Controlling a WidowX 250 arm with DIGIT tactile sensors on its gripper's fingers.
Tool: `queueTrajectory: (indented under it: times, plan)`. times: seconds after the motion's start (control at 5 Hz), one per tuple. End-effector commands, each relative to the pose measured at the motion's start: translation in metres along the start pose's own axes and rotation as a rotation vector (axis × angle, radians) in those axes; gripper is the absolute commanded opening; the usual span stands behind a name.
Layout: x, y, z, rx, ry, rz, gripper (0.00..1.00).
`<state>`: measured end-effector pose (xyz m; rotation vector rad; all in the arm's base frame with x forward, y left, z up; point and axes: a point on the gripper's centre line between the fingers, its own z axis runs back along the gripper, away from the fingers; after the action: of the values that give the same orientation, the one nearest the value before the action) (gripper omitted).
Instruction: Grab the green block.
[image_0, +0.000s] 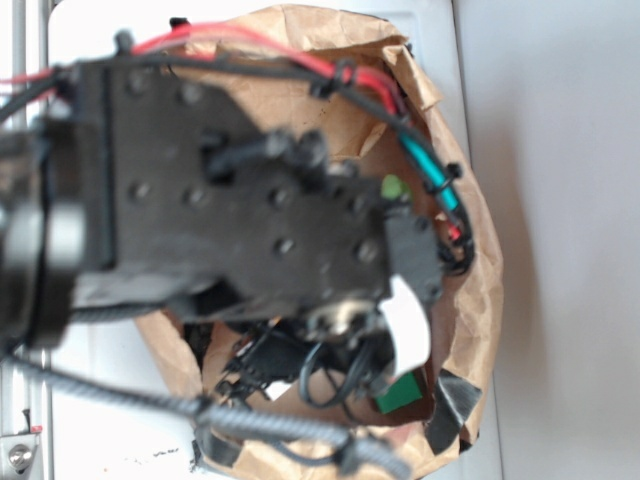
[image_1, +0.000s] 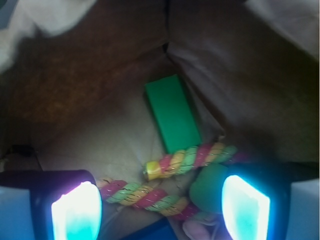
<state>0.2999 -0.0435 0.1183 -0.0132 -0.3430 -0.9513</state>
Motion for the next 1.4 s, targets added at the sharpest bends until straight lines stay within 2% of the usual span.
queueTrajectory:
  times: [0.0, 0.4, 0.6, 1.0, 1.2]
  plan:
    - [0.013, 0.0, 0.02, 0.056, -0.049, -0.03, 1.0]
    - [0.013, 0.0, 0.02, 0.056, -0.049, -0.03, 1.0]
    - [0.012, -0.002, 0.006, 0.047, -0.066, -0.089, 1.0]
    - [0.018, 0.001, -0.024, 0.105, -0.024, -0.115, 1.0]
    - [0.022, 0.012, -0.033, 0.111, -0.012, -0.098, 1.0]
